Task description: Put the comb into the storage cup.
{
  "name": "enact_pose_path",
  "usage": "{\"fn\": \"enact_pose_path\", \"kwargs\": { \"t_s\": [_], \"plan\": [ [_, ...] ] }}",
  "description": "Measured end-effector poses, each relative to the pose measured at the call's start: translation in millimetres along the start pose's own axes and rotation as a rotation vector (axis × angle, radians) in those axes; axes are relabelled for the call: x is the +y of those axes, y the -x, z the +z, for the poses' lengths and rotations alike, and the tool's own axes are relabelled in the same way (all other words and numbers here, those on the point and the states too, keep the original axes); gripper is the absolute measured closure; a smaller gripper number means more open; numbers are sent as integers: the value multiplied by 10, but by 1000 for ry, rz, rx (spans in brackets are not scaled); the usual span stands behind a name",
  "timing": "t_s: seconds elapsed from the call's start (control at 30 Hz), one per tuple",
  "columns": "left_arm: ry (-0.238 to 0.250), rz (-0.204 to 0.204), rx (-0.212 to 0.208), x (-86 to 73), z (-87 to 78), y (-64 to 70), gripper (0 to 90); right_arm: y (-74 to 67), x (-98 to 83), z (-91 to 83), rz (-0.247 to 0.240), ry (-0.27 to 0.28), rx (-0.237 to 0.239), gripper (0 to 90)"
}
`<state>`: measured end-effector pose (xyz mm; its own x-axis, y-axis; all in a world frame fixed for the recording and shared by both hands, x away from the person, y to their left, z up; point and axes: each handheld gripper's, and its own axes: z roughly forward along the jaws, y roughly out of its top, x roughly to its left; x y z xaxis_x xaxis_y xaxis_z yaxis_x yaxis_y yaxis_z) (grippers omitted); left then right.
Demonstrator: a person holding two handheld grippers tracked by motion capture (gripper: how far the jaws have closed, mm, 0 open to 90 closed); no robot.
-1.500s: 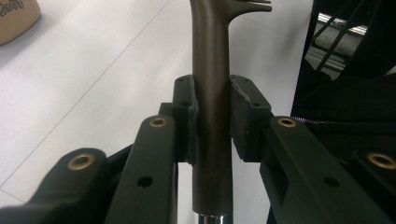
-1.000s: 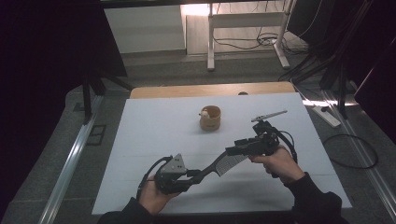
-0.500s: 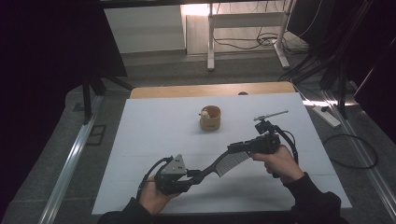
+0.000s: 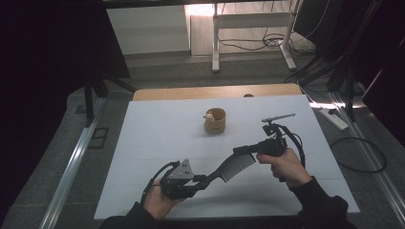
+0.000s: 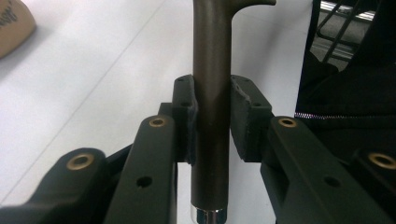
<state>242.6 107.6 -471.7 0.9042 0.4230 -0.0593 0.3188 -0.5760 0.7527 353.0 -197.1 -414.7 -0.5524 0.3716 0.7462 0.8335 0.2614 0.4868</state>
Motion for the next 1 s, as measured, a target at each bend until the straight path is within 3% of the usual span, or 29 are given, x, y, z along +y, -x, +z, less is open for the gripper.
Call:
{"fn": "enact_pose_path", "kwargs": {
  "t_s": [0.23, 0.53, 0.77, 1.0],
  "plan": [
    [23, -48, -11, -16, -13, -47, 679, -9, -1, -20, 15, 20, 19, 849],
    [22, -95, -3, -36, -42, -91, 442, 2, 8, -89, -1, 59, 0, 848],
    [42, -177, 2, -94, -70, -179, 215, -31, 18, -144, -35, 79, -11, 848],
    [43, -249, 16, -160, -150, -241, 82, -27, 53, -226, -51, 112, -34, 848]
  ]
}}
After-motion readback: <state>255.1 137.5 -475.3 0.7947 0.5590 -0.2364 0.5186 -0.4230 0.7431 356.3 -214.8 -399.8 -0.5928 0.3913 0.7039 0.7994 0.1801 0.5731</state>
